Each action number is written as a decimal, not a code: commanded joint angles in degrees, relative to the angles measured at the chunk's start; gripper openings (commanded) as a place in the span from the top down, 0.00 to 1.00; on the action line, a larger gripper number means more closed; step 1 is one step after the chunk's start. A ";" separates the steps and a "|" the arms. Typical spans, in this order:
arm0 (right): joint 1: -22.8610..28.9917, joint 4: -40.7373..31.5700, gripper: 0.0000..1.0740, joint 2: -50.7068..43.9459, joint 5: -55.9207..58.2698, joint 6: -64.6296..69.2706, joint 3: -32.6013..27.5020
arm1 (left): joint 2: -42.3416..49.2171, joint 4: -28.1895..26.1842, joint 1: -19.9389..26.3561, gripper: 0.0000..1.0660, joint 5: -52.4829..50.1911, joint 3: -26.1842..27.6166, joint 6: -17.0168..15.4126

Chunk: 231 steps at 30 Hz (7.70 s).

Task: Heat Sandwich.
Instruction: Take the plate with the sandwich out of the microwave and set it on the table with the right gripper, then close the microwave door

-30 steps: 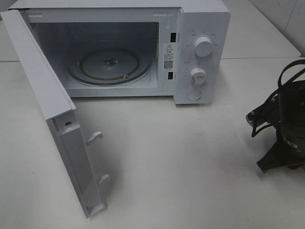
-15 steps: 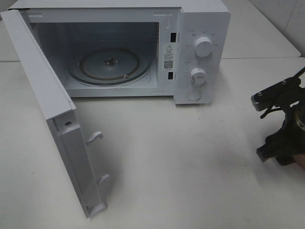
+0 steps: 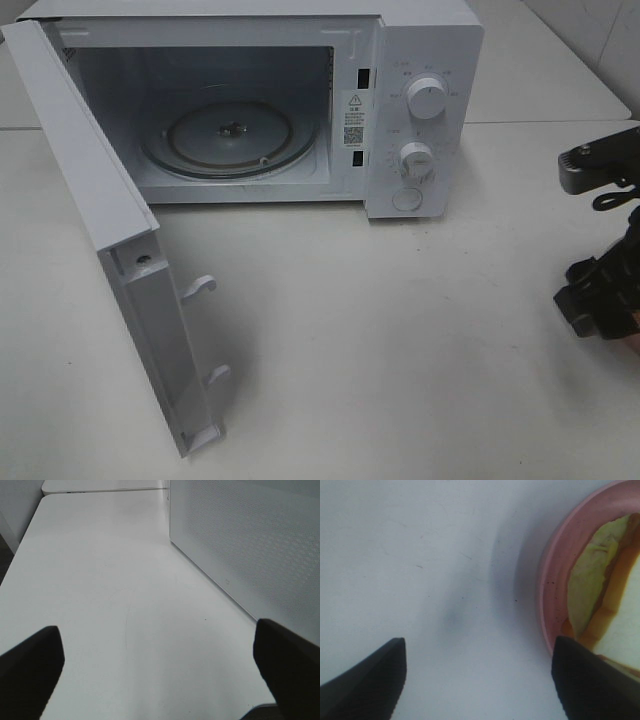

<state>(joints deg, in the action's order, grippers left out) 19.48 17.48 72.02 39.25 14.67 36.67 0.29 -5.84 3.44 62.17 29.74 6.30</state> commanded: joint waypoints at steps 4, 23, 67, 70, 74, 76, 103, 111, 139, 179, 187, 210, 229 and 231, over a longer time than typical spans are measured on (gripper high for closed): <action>-0.11 -4.70 0.29 -10.03 4.13 -4.98 0.29 | 0.23 -0.29 0.29 0.08 -0.69 -0.06 0.11; -0.11 -12.66 0.29 -32.95 14.50 -10.77 0.23 | 0.23 -0.29 0.29 0.08 -0.69 -0.06 0.11; -11.57 -16.84 0.29 -72.19 14.67 -15.36 -6.76 | 0.23 -0.29 0.29 0.08 -0.69 -0.06 0.17; -11.57 -16.84 0.29 -73.51 15.30 -15.41 -6.76 | 0.23 -0.29 0.29 0.08 -0.69 -0.06 0.17; -11.57 -16.90 0.29 -73.85 17.82 -15.13 -8.14 | 0.23 -0.34 0.29 0.08 -0.69 -0.06 0.17; -11.57 -16.79 0.29 -73.85 17.82 -15.01 -8.19 | 0.34 -0.29 0.29 0.08 -0.69 -0.06 0.17; -11.57 -17.02 0.31 -73.85 17.82 -15.01 -8.19 | 0.34 -0.29 0.29 0.08 -0.69 -0.06 0.11; -11.57 -17.02 0.31 -73.85 17.82 -15.01 -8.19 | 0.34 -0.29 0.29 0.08 -0.69 -0.06 0.11; -11.57 -17.02 0.31 -73.85 17.82 -15.01 -8.19 | -3.84 -0.57 0.29 0.10 -5.21 2.23 -1.89; -11.57 -17.02 0.31 -73.85 17.82 -15.01 -8.19 | -33.29 0.29 0.29 1.00 -65.03 -16.96 -1.66; -11.57 -17.02 0.31 -73.85 17.82 -15.01 -8.19 | -41.25 5.39 0.29 1.00 -78.09 -18.62 -1.89; -11.57 -17.02 0.31 -73.85 17.82 -15.01 -8.19 | -62.28 15.13 -0.06 1.00 -96.03 -17.19 -10.71; -11.57 -17.02 0.31 -73.85 17.82 -15.01 -8.19 | -80.04 16.56 -11.92 1.00 -108.69 -13.18 -10.66; -11.57 -17.02 0.31 -73.85 17.82 -15.01 -8.19 | -80.73 16.67 -12.38 1.00 -108.86 -12.89 -10.66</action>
<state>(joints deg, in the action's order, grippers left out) 8.37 0.34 -0.23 57.35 0.00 28.53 -79.81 10.83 -8.02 -45.09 16.04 -3.90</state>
